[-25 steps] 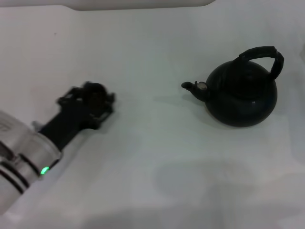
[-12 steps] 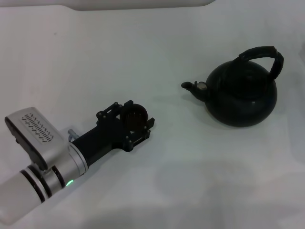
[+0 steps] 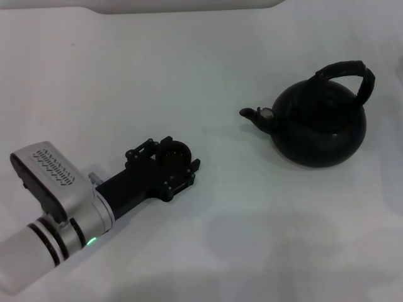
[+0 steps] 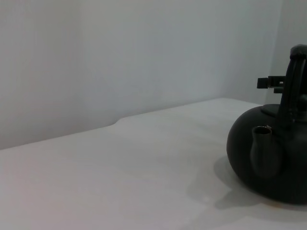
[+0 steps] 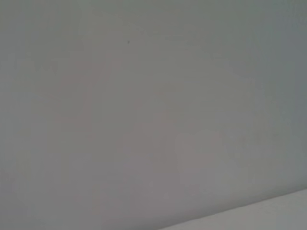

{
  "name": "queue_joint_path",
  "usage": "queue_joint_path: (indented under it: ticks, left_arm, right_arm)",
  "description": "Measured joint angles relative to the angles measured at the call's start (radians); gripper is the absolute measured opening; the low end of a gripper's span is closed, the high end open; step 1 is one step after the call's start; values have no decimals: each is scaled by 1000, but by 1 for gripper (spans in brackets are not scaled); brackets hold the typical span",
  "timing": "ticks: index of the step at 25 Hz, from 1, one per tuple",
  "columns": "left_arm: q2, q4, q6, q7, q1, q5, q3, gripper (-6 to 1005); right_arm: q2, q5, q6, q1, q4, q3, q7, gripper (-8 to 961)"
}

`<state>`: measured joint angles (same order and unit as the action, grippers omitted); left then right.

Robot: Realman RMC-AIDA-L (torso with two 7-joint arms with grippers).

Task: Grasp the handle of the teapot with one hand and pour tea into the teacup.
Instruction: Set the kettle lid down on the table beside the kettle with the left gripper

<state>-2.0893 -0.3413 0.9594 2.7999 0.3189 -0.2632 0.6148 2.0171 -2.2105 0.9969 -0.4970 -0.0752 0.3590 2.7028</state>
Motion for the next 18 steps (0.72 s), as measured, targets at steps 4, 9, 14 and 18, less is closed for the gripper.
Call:
queue_joint_path:
  ticks: [4,9,14,18]
  left_arm:
    - [0,3,-1,0,7,4,0,699]
    - [2,6,-5,2,10,5,-1,715]
    - [3,2,-39,0,18,5,-1,731]
    - [4,1,-33,1,19,6,-1,743]
  right_arm:
    - [0,0,0,0,0,0,0,880]
    - [0,0,0,0,0,0,0,880]
    - [0,0,0,0,0,-1,0,880]
    - [0,0,0,2,0,-4,0,880]
